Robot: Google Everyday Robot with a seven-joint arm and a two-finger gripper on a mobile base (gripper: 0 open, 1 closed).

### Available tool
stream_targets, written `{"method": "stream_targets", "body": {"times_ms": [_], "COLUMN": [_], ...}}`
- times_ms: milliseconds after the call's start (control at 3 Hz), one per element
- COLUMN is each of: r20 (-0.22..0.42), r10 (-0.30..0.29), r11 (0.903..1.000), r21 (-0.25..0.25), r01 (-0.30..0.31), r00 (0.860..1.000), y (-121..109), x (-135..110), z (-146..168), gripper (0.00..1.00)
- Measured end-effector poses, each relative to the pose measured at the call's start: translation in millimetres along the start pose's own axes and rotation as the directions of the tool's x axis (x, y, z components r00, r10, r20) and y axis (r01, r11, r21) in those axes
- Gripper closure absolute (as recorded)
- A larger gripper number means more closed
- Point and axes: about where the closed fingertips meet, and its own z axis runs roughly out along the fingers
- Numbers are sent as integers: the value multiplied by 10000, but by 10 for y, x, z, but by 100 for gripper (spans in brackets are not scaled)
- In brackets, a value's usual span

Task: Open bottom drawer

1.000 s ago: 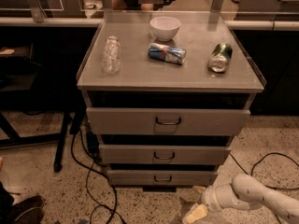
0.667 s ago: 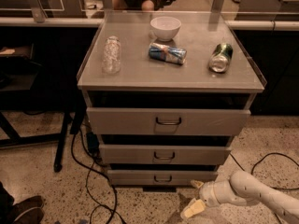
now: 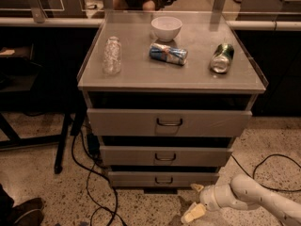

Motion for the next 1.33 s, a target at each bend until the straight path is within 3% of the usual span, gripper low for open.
{"method": "stream_targets", "body": {"times_ms": [333, 667, 1000, 1333], "r20": [-200, -313, -349, -346], "r10": [52, 68, 144, 150], "r11": [9987, 9848, 9597, 9596], "r21": [504, 1736, 2810, 2812], "r01": [-42, -12, -40, -46], "r00": [9998, 9995, 9993, 9993], "y": [-10, -267, -563, -565], "x": [26, 18, -3, -2], "z": [117, 187, 194, 196], "gripper": [0, 0, 0, 0]}}
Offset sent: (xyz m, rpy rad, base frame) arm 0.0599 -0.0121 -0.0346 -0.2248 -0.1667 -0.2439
